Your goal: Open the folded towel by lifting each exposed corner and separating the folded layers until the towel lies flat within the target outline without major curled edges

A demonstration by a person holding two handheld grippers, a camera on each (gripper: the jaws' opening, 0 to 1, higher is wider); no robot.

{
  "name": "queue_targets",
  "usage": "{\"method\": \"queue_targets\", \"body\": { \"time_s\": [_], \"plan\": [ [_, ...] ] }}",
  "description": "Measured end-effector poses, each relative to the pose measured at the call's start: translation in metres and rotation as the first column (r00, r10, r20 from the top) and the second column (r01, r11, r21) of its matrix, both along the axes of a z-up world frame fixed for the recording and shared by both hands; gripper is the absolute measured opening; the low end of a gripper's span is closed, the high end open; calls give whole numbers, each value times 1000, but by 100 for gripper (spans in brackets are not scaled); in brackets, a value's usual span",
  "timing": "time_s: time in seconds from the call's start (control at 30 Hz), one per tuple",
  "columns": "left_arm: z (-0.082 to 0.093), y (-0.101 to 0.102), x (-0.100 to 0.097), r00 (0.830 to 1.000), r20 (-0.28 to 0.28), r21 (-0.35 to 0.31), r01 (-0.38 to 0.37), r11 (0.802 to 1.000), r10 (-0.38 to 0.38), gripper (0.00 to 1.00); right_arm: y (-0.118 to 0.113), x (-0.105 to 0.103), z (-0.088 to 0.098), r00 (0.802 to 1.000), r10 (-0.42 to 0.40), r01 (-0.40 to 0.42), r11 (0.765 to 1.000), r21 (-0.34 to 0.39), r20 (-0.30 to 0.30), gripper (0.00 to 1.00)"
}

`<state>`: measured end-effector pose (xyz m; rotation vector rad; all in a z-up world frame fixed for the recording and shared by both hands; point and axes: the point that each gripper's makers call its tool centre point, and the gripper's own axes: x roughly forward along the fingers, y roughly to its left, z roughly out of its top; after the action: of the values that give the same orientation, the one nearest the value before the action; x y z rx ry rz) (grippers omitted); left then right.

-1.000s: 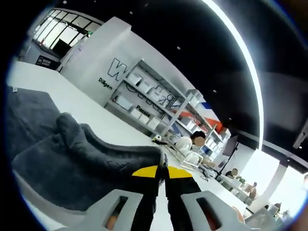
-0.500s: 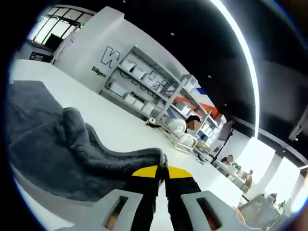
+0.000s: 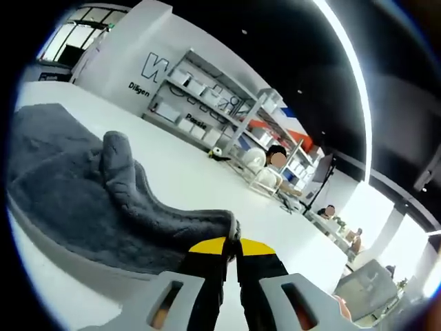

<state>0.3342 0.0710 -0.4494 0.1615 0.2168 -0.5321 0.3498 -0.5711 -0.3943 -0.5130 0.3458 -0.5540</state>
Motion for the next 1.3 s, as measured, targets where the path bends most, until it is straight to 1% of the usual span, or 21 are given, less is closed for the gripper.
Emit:
{"method": "queue_targets", "body": {
  "time_s": [0.07,0.17,0.27,0.43,0.57,0.6,0.73,0.87,0.93,1.03,1.1,1.2,1.23,1.3],
  "plan": [
    [0,0,0,1000,1,0,0,1000,0,97,0,-8,-7,1000,-1,2,1000,8,-16,2],
    [0,-3,1,1000,0,6,6,1000,-6,97,0,-18,-20,999,3,-1,999,39,-36,2],
    [1,-5,0,1000,1,9,12,1000,-12,97,1,-27,-30,999,11,-8,998,57,-44,2],
    [2,-9,0,1000,3,16,17,1000,-17,97,1,-31,-40,998,27,-22,996,88,-53,2],
    [3,-13,-1,1000,3,20,21,1000,-21,96,2,-34,-43,998,46,-41,991,124,-40,3],
    [4,-14,0,1000,4,19,22,1000,-22,96,3,-34,-44,998,52,-47,991,128,-39,4],
    [6,-20,0,999,4,9,35,999,-35,96,5,-40,-48,997,70,-63,983,170,-34,17],
    [9,-28,0,998,9,-9,63,998,-63,96,3,-54,-42,998,63,-63,975,212,6,19],
    [10,-32,1,997,9,-15,76,997,-76,96,5,-62,-39,998,60,-61,973,221,14,21],
    [12,-38,3,995,11,-12,98,995,-98,96,8,-71,-30,998,59,-64,974,216,26,23],
    [14,-40,4,994,15,-7,108,994,-108,96,13,-77,-22,998,55,-60,979,193,31,26],
    [16,-43,5,992,15,-5,124,992,-124,96,23,-80,-16,998,61,-66,981,184,32,36],
    [17,-44,5,991,14,-8,130,992,-130,96,30,-78,-15,996,77,-82,978,194,34,40],
    [18,-45,5,990,11,-14,139,990,-139,96,53,-70,-16,988,147,-152,962,228,40,46]
  ]
}}
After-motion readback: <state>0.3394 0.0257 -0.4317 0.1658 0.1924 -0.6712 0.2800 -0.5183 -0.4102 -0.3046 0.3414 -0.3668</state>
